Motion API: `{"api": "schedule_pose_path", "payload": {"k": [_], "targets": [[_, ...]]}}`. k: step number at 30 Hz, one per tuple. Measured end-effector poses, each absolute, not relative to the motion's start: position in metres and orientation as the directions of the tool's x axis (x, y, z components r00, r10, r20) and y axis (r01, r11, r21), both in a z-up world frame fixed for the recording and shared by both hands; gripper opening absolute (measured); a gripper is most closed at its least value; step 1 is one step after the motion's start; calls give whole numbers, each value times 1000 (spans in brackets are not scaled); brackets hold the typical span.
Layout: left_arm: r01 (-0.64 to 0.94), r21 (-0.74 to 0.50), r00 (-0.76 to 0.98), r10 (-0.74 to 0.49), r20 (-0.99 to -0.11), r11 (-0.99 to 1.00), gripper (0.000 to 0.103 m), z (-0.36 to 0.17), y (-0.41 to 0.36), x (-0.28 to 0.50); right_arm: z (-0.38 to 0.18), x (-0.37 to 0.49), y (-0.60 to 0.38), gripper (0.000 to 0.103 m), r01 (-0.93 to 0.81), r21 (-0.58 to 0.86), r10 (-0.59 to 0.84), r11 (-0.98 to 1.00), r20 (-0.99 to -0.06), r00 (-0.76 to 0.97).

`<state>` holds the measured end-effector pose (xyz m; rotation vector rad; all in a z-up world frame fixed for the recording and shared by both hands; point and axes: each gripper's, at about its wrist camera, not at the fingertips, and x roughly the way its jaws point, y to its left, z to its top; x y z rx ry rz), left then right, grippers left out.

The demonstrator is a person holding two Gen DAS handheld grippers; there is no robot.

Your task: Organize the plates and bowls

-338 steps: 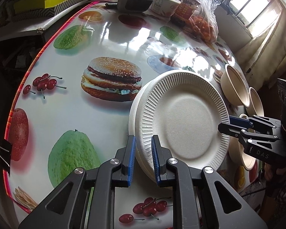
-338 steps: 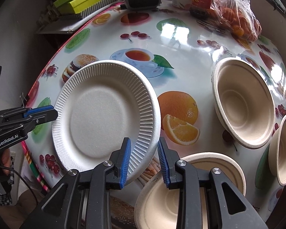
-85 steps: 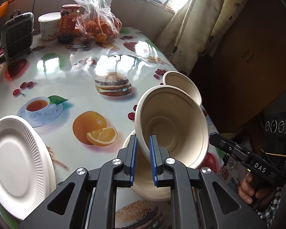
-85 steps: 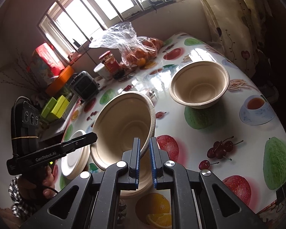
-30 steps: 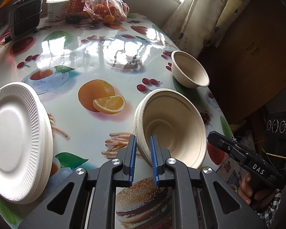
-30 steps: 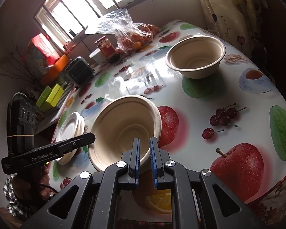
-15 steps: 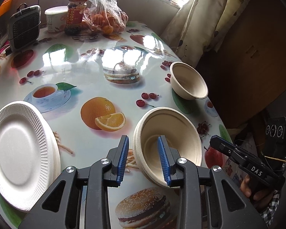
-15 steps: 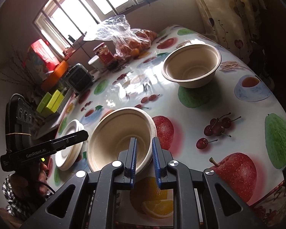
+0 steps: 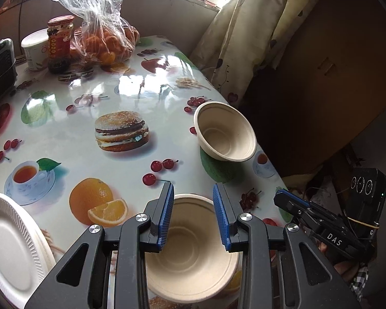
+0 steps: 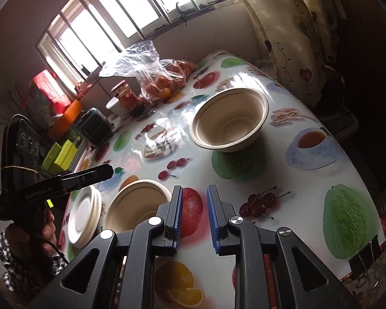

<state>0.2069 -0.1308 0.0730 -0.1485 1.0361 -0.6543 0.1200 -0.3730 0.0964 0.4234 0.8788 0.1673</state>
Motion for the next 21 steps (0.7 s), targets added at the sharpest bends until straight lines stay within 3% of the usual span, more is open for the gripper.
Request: {"api": "schedule_pose_path", "payload": {"k": [21], "targets": [[447,-348,313,-509,-802,824,33,61,-210,282,75,183,-451,19,154,418,232,895,-733,639]]}}
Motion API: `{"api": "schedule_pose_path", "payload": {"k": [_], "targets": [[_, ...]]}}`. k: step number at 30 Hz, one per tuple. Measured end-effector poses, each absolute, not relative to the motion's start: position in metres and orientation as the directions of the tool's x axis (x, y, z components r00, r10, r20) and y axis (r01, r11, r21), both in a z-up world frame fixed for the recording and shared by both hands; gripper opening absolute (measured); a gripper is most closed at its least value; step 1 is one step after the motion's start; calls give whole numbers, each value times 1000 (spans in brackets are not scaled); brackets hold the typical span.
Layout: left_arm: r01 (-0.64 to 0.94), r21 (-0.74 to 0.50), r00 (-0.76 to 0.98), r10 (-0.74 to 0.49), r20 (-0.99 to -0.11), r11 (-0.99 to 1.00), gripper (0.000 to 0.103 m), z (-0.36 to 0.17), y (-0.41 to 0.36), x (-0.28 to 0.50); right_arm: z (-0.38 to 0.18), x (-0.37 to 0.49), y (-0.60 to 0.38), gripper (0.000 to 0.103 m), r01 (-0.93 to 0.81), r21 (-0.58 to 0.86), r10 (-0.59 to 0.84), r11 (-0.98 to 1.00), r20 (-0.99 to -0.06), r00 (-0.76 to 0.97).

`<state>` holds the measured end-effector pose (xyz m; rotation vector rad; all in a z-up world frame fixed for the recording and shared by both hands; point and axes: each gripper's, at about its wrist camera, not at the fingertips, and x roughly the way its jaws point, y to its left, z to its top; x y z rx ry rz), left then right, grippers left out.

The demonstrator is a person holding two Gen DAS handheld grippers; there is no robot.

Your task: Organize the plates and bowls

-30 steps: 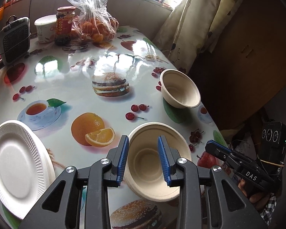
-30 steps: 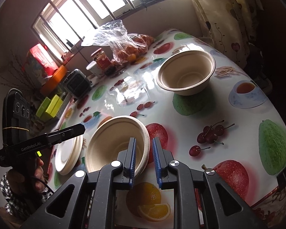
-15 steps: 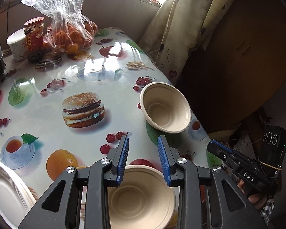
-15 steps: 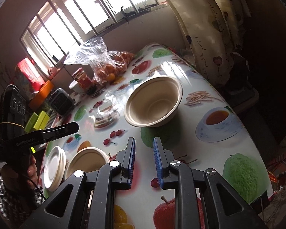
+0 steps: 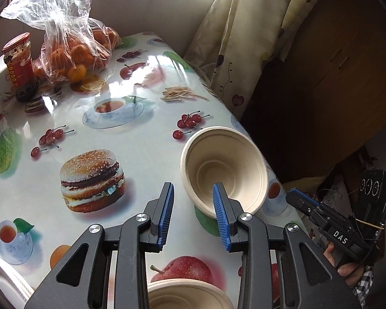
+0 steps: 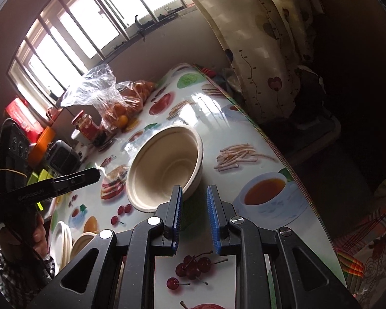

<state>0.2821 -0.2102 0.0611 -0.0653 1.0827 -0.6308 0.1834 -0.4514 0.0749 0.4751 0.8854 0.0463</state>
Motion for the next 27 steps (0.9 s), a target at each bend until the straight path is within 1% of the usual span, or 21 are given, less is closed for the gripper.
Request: {"api": "schedule_pose_path", "payload": {"k": [4,8,14,22,27], "targets": [[435,-341,300,-492,-818,833,33,53,-216,294,71,193,-456,20,153,431,246,890,-733,635],[426,-346,278,-485,-829,836,33,46,-222,305,66,202,-455,24,144,444,265,884,-732,628],[402,-381,232,-495,-838,833,33,33,-226,318,55,215,-455,25,151,450,275,880,-743,610],[410,-381,213,-493,-844,829,32,25,-231,321,46,222,-455,25,151,466,295,872,-746,596],[417,-376,217,-492,-843,828,25,25,-232,321,44,224,-455,25,150,469,300,871,-746,594]]}}
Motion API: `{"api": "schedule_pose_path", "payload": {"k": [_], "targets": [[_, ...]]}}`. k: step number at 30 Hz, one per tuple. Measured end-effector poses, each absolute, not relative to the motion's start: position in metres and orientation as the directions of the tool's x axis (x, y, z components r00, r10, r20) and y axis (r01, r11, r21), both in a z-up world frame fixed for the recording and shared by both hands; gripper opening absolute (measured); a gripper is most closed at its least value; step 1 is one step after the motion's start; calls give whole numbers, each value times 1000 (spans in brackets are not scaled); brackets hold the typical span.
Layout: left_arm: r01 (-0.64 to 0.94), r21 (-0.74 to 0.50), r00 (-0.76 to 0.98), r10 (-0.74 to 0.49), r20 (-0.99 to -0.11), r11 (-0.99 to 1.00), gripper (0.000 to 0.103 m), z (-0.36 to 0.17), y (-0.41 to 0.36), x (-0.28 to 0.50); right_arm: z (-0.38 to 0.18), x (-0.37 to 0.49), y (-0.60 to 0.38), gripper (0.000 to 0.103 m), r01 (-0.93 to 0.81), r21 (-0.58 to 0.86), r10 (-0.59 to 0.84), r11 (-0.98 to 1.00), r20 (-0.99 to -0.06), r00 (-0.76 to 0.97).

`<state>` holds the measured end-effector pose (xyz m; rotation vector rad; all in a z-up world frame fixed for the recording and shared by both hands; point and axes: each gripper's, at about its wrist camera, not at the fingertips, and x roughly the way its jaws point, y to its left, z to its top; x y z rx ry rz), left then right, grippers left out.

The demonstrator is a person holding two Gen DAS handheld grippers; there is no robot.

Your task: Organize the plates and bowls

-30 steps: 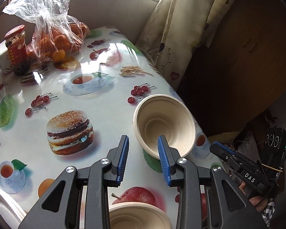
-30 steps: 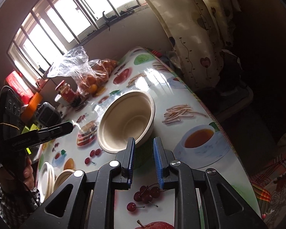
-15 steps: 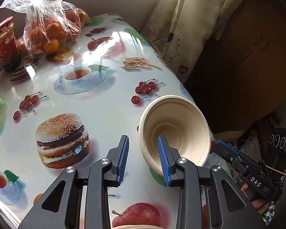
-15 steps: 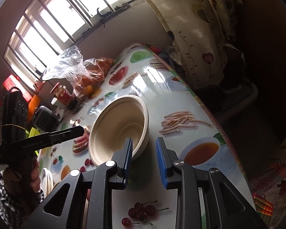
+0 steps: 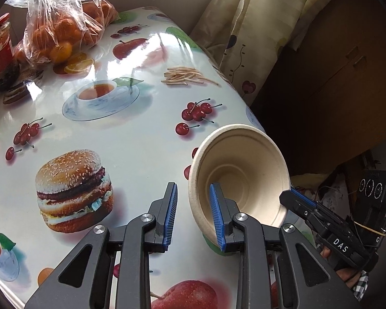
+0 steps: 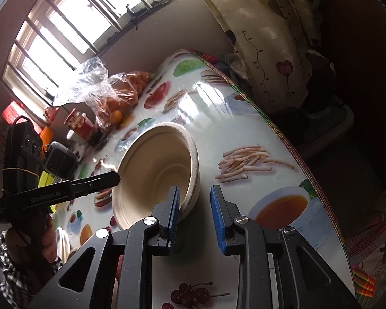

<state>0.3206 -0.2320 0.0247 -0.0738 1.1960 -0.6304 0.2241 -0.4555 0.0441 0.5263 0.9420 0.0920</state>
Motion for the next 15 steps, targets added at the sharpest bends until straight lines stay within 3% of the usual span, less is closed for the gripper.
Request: {"api": "schedule_pose_path", "payload": {"k": [4,15], "targets": [[435,-356,229,-484,-844,827,18,26,-236,318,44,225,-455,25,149,469,300,870,-746,594],[446,-339,242,-476,-845,829,16,28,-240,317,43,228,-453,25,142,478,312,867,-743,592]]}}
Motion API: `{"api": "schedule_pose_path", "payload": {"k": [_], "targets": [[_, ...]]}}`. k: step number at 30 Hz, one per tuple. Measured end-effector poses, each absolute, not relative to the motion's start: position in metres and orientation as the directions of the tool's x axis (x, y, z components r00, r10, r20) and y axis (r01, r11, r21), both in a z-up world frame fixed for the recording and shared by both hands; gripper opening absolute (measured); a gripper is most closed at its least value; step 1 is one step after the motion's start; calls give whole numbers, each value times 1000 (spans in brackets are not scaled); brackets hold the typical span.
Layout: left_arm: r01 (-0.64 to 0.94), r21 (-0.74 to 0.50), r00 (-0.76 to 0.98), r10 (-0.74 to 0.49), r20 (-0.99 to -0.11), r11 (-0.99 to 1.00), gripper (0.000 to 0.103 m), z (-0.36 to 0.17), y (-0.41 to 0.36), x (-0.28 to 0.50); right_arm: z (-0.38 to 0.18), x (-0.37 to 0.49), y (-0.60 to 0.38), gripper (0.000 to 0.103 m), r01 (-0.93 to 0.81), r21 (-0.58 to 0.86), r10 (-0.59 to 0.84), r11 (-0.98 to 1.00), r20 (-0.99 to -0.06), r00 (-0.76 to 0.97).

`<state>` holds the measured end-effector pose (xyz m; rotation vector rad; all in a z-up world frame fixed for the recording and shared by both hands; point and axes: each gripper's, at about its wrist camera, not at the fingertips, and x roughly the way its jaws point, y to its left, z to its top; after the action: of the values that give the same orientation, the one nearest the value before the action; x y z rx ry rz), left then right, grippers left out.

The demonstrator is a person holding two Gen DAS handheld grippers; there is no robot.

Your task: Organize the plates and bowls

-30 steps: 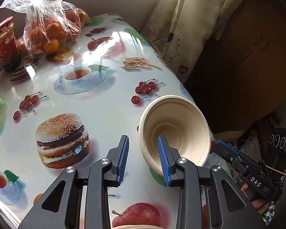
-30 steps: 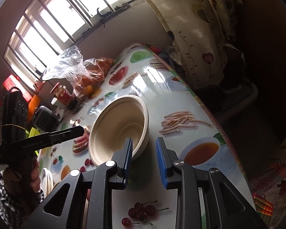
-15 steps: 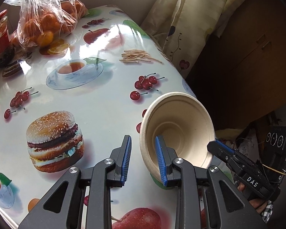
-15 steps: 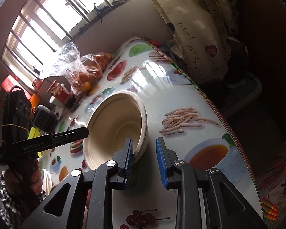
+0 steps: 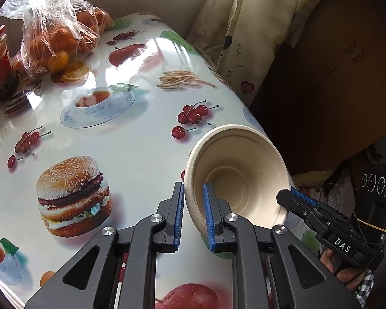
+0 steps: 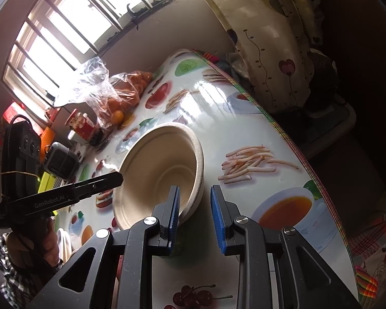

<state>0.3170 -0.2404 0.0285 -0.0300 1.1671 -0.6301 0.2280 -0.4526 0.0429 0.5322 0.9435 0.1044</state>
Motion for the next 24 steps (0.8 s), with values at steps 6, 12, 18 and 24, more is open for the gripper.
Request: {"api": "schedule_pose_path", "payload": {"k": [6,12,18,24], "targets": [[446,-335,243,-473,-847,830,16,30,-242,317,44,230,-448,25,129,481,321,867,-739,593],[437,-334,239,-466,-852,835,16,26,-241,318,42,229,-449,25,142,474,308,869,-743,595],[435,-341,226,-468,-854,833,16,21,-242,318,44,227,-449,24,130,453,295,882,-745,598],[437,-339,234,-469,-852,833,16,23,-242,318,45,228,-448,15,123,457,298,881,-737,607]]}}
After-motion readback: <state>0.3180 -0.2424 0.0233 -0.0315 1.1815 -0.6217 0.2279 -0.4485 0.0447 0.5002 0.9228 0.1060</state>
